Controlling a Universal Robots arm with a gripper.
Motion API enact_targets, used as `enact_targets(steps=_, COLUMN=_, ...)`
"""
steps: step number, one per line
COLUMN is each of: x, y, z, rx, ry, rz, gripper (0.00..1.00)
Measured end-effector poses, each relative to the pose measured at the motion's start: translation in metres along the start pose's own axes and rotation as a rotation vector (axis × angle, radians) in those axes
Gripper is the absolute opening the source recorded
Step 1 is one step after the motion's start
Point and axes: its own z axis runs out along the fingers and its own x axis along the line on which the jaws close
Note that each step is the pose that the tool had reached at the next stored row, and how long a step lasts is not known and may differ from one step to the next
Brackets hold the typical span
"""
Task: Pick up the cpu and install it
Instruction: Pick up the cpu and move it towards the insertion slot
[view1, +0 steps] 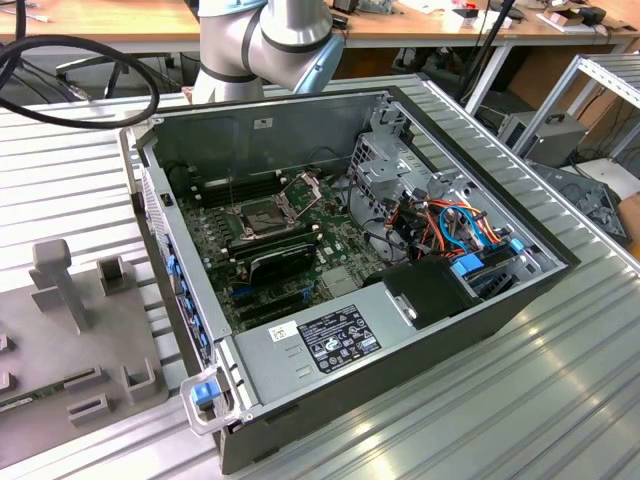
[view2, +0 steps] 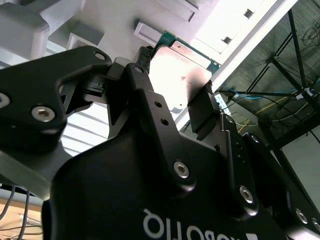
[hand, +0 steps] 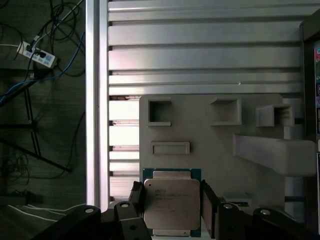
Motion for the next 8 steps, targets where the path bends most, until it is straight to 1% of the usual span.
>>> enact_targets(steps=8, x=0.0002, y=0.0002, z=-0.0044, rx=-0.0001, ry=-0.0001, rz=0.0, gripper=0.55)
